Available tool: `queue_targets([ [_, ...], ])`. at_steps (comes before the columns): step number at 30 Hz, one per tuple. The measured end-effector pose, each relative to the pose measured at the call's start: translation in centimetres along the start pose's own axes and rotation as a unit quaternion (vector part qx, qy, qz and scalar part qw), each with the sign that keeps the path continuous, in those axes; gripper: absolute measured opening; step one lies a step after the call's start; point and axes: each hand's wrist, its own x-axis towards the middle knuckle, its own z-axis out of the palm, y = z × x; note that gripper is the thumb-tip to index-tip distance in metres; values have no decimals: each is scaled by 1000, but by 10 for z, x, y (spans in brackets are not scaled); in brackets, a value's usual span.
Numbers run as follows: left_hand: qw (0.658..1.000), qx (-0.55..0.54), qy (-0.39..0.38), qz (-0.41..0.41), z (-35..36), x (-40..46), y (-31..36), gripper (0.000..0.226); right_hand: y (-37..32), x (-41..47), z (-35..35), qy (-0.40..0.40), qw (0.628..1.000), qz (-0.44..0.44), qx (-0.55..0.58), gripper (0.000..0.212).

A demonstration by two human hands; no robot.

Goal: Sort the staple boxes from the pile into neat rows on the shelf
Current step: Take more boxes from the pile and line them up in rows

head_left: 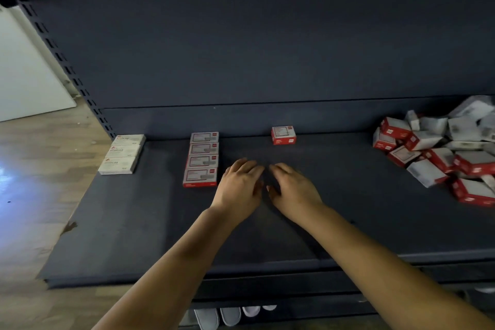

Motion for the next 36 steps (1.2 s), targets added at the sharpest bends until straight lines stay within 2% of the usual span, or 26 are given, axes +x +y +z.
queue_targets([
  [7,999,-9,-43,27,41,33,97,45,93,-41,-41,25,999,28,17,54],
  [13,996,-38,-29,78,80,58,173,42,175,-73,-69,84,993,52,61,49],
  [18,993,-67,-24,92,104,67,217,38,220,-93,-85,98,991,-3,88,36],
  [23,991,-91,10,99,124,76,266,34,264,-108,-112,195,978,-52,48,29],
  [27,989,-92,27,110,128,84,290,31,298,-108,-143,247,967,-59,-4,25],
  [29,989,-87,39,113,128,88,297,28,310,-104,-155,238,969,-55,-26,28],
  [31,989,-77,46,114,129,92,299,25,316,-98,-163,195,978,-43,-58,35],
  [36,992,-60,30,106,129,101,301,24,321,-85,-175,22,988,-20,-149,55],
])
